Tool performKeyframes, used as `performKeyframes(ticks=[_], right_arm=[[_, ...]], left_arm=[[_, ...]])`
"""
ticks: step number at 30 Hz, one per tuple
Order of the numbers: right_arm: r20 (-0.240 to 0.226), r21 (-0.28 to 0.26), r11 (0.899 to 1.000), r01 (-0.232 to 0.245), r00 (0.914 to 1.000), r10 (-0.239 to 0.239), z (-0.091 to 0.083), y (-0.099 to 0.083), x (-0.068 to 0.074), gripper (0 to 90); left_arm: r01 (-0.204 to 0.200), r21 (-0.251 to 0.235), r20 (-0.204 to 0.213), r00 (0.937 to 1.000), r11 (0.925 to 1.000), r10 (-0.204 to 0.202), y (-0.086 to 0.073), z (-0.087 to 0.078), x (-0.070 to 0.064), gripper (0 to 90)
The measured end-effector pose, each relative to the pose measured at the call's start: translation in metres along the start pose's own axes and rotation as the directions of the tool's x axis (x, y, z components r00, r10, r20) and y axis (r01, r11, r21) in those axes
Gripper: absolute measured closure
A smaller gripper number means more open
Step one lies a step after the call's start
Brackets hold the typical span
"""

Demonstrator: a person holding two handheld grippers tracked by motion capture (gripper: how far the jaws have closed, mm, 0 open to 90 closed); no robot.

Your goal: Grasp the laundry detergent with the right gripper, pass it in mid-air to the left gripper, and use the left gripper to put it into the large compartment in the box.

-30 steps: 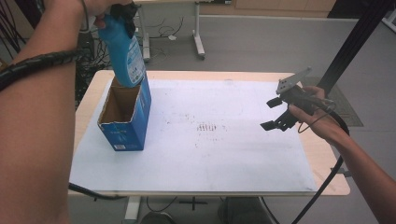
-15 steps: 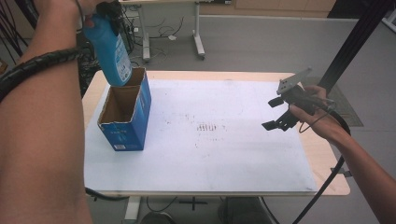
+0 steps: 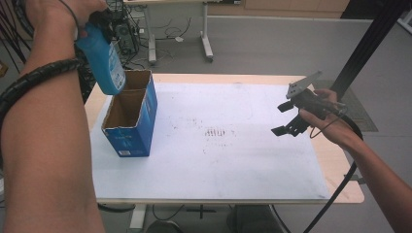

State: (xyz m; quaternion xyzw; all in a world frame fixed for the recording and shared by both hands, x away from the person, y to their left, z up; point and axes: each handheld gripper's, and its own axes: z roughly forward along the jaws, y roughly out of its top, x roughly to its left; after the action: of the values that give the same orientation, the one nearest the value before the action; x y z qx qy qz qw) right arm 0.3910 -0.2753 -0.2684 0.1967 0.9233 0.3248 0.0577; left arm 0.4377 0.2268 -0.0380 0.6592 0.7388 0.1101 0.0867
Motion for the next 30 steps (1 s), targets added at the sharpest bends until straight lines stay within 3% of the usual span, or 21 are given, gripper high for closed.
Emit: performKeyframes(ticks=[30], right_arm=[[0.009, 0.023, 1.000, 0.021, 0.9997, -0.021, 0.003, 0.005, 0.005, 4.6]], left_arm=[[-0.003, 0.025, -0.003, 1.0000, 0.9997, 0.003, -0.010, 0.050, 0.010, 36.7]])
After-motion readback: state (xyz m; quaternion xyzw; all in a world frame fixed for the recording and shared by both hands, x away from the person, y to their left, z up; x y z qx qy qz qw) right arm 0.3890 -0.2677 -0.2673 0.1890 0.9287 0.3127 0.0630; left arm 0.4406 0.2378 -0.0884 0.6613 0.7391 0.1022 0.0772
